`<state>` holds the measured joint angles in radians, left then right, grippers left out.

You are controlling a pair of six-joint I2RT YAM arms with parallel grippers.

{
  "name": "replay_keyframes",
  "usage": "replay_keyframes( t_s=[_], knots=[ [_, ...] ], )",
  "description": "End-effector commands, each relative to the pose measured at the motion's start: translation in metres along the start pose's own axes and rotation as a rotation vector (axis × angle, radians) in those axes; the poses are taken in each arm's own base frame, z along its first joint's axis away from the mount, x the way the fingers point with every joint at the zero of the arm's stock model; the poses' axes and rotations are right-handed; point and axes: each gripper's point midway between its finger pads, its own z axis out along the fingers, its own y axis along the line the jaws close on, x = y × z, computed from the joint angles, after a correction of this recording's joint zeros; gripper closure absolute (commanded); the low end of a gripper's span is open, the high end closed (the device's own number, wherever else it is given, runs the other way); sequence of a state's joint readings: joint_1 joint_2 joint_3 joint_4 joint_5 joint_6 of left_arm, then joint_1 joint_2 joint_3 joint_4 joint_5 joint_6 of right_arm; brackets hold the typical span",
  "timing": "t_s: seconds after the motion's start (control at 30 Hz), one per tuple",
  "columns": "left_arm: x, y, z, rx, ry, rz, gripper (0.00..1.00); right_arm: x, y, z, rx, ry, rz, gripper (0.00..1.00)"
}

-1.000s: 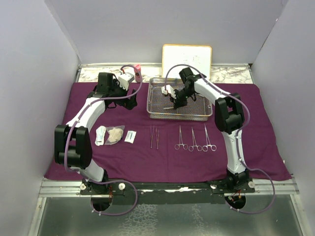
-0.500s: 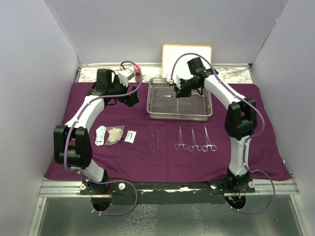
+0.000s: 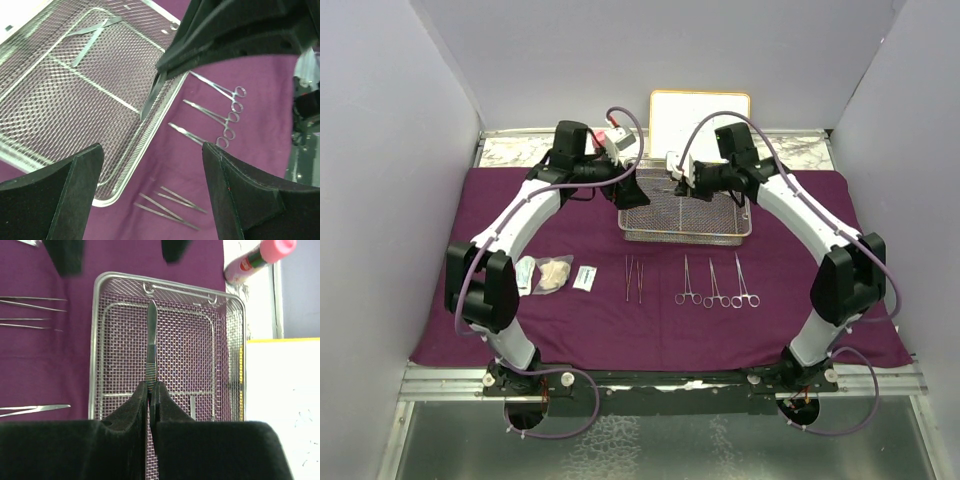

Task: Open and lay out the surgical kit
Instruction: Place the medical item in the surgical kit.

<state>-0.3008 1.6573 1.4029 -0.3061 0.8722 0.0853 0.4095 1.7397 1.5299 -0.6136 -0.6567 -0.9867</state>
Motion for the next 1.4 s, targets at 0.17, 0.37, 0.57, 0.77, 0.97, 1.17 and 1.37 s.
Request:
replay_keyframes(
  t_s=[0.17, 0.37, 0.57, 0.77, 0.97, 1.17, 1.37],
  knots=[
    [-0.009, -0.026, 0.028, 0.201, 0.022, -0.201, 0.41, -0.039, 0.027, -0.018, 0.000, -0.078, -0.046, 0.99],
    [-0.003, -0.032, 0.037, 0.259, 0.056, -0.283, 0.56, -0.038, 0.033, -0.018, -0.003, -0.069, -0.055, 0.99],
    [0.000, -0.038, 0.042, 0.284, 0.069, -0.295, 0.63, -0.034, 0.039, -0.016, -0.008, -0.064, -0.060, 0.99],
    [0.007, -0.040, 0.043, 0.294, 0.090, -0.310, 0.70, -0.033, 0.038, -0.016, -0.001, -0.056, -0.064, 0.99],
    [0.012, -0.041, 0.043, 0.298, 0.104, -0.318, 0.72, -0.033, 0.037, -0.017, 0.004, -0.054, -0.068, 0.99],
    [0.013, -0.042, 0.044, 0.298, 0.107, -0.320, 0.76, -0.031, 0.039, -0.016, -0.001, -0.052, -0.073, 0.99],
    [0.013, -0.042, 0.044, 0.302, 0.107, -0.311, 0.87, -0.030, 0.039, -0.014, -0.005, -0.051, -0.075, 0.99]
  ],
)
